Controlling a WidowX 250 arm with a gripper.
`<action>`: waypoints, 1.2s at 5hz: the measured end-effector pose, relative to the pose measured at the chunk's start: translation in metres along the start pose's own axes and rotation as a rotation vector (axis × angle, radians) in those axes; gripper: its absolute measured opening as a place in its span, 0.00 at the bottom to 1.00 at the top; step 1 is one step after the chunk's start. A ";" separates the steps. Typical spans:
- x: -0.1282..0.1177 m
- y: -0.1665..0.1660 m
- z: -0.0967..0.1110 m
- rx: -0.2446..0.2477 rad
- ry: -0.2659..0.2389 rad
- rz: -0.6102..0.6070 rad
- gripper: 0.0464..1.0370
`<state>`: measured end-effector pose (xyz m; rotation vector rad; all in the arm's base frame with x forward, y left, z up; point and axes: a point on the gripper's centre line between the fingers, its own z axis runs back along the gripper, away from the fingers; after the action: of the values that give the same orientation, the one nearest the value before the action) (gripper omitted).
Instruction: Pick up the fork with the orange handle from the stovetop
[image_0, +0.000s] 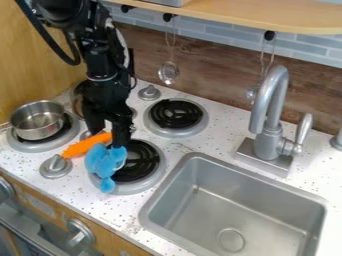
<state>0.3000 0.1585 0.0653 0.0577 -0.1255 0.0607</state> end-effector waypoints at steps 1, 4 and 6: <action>-0.003 -0.003 -0.011 -0.016 0.031 -0.003 0.96; 0.039 0.019 0.016 -0.042 -0.028 0.015 0.96; 0.043 0.056 0.020 0.017 -0.058 0.100 0.96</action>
<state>0.3363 0.2157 0.0932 0.0698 -0.1861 0.1601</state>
